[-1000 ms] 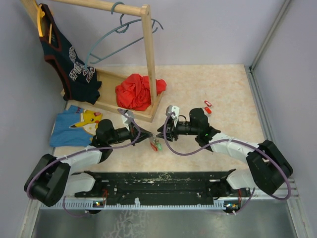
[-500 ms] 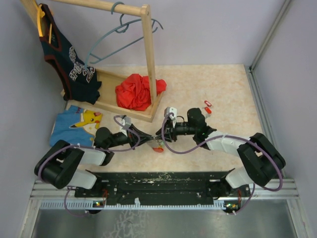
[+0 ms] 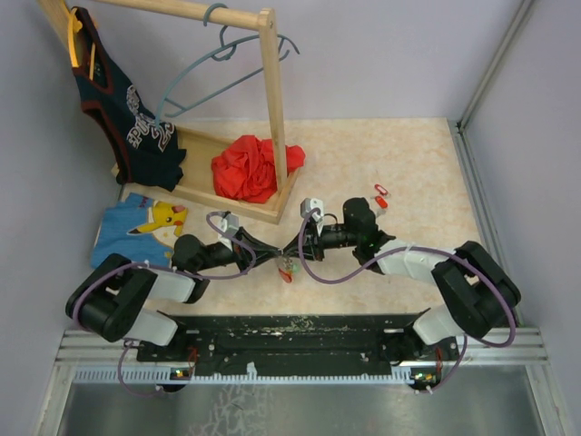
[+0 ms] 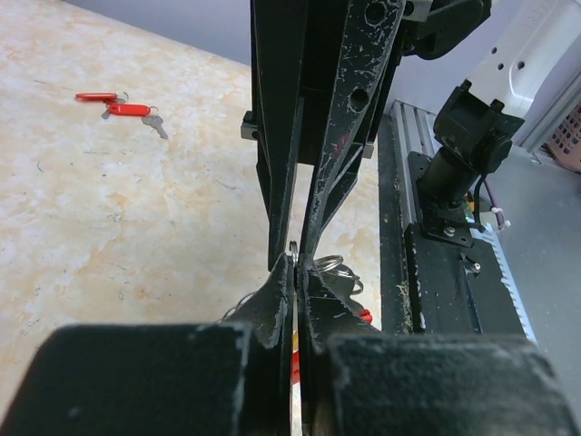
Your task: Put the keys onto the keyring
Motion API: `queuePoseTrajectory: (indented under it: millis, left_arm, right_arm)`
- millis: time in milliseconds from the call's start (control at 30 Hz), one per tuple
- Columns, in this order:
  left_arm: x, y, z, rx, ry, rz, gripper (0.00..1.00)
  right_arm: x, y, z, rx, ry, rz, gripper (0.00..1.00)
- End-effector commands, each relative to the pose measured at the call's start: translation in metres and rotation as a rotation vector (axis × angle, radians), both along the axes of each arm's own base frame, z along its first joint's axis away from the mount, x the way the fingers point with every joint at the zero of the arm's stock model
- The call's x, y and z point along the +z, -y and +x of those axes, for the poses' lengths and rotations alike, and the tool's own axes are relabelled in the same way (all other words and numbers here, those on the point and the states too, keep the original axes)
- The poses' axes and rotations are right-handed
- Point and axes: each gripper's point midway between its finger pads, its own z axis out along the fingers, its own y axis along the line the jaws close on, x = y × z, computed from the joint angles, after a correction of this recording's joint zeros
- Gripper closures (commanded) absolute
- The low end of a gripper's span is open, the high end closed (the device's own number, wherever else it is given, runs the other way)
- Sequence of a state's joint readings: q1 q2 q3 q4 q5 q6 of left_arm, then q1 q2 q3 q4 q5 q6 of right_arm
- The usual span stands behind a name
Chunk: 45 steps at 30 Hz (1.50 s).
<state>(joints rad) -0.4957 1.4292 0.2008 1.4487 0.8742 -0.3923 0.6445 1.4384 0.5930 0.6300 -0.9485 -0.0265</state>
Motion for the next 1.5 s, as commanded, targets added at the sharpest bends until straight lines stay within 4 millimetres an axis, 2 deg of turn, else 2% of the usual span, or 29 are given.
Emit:
queuePoseTrajectory:
  millis: [0, 167, 333, 600, 767, 1033, 1467]
  left_arm:
    - [0.012, 0.002, -0.007, -0.034, 0.058, -0.037, 1.00]
    - [0.010, 0.003, -0.007, -0.045, 0.051, -0.040, 1.00]
    - [0.007, 0.002, -0.007, -0.038, 0.054, -0.038, 1.00]
    - [-0.002, 0.002, -0.002, -0.016, 0.056, 0.018, 0.80]
    - [-0.010, 0.001, 0.005, 0.001, 0.047, 0.092, 0.71]
    - [-0.010, -0.004, 0.011, 0.048, 0.072, 0.143, 0.68]
    - [0.003, 0.003, -0.003, -0.029, 0.049, 0.064, 0.67]
  right_arm:
    - [0.023, -0.005, 0.002, 0.040, 0.074, 0.072, 0.88]
    - [0.025, -0.006, 0.001, 0.051, 0.074, 0.075, 1.00]
    - [0.016, -0.003, 0.005, 0.031, 0.063, 0.006, 1.00]
    - [0.004, 0.010, 0.016, -0.020, 0.079, -0.202, 1.00]
    - [-0.001, 0.015, 0.019, -0.037, 0.103, -0.358, 1.00]
    - [0.007, 0.014, 0.012, -0.056, 0.162, -0.602, 1.00]
    - [0.015, 0.000, 0.008, -0.070, 0.224, -0.657, 1.00]
